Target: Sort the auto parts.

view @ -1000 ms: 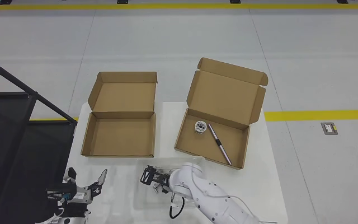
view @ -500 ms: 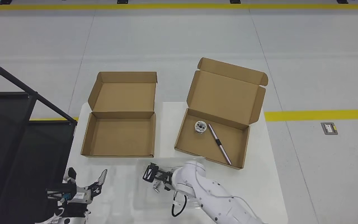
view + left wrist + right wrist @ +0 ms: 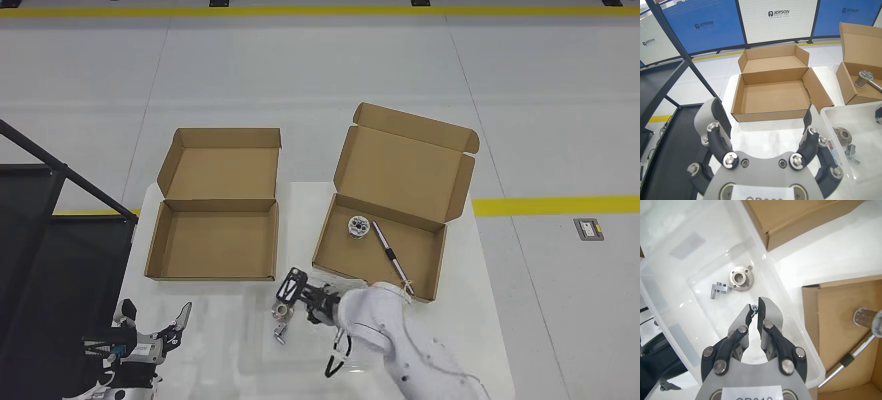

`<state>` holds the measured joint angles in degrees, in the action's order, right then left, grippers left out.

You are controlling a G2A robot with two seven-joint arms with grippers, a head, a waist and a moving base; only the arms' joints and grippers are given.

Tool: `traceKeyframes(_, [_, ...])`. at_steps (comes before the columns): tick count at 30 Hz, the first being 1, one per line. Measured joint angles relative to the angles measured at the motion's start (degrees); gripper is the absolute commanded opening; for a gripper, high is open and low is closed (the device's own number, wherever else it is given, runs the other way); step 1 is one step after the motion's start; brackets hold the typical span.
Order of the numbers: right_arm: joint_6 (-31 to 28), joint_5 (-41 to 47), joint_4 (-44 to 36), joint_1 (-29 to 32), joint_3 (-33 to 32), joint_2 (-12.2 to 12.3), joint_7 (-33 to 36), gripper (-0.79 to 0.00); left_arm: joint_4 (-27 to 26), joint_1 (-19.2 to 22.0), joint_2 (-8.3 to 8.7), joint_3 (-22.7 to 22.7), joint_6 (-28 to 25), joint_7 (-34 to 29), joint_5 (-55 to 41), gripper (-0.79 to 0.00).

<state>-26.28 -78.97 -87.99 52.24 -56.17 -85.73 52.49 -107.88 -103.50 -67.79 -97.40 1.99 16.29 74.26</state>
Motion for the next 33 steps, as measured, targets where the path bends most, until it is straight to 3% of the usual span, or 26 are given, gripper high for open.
traceKeyframes(4, [2.32, 0.33, -6.34, 2.30, -4.72, 0.83, -4.28, -0.785, 0.00, 0.00, 0.00, 0.00, 0.00, 0.00, 0.00, 0.000])
traceKeyframes(8, [6.96, 1.69, -5.76, 1.02, -7.33, 0.80, -7.57, -0.785, 0.00, 0.00, 0.00, 0.00, 0.00, 0.00, 0.00, 0.000])
traceKeyframes(16, [18.76, 0.80, 12.09, -10.78, -2.50, -1.60, -7.91, -0.785, 0.00, 0.00, 0.00, 0.00, 0.00, 0.00, 0.00, 0.000])
traceKeyframes(24, [19.94, 2.36, 33.88, -20.64, 4.25, -4.80, -10.53, -0.785, 0.00, 0.00, 0.00, 0.00, 0.00, 0.00, 0.00, 0.000])
traceKeyframes(30, [19.27, 0.83, 39.84, -23.05, 6.66, -5.92, -9.93, -0.785, 0.00, 0.00, 0.00, 0.00, 0.00, 0.00, 0.00, 0.000])
traceKeyframes(31, [19.29, 0.51, 40.21, -23.21, 6.86, -6.00, -9.66, -0.776, 0.00, 0.00, 0.00, 0.00, 0.00, 0.00, 0.00, 0.000])
traceKeyframes(32, [19.05, 0.49, 40.44, -23.28, 6.99, -6.10, -9.52, -0.696, 0.00, 0.00, 0.00, 0.00, 0.00, 0.00, 0.00, 0.000])
traceKeyframes(33, [18.48, 0.90, 40.72, -23.34, 6.92, -6.17, -9.62, -0.671, 0.00, 0.00, 0.00, 0.00, 0.00, 0.00, 0.00, 0.000])
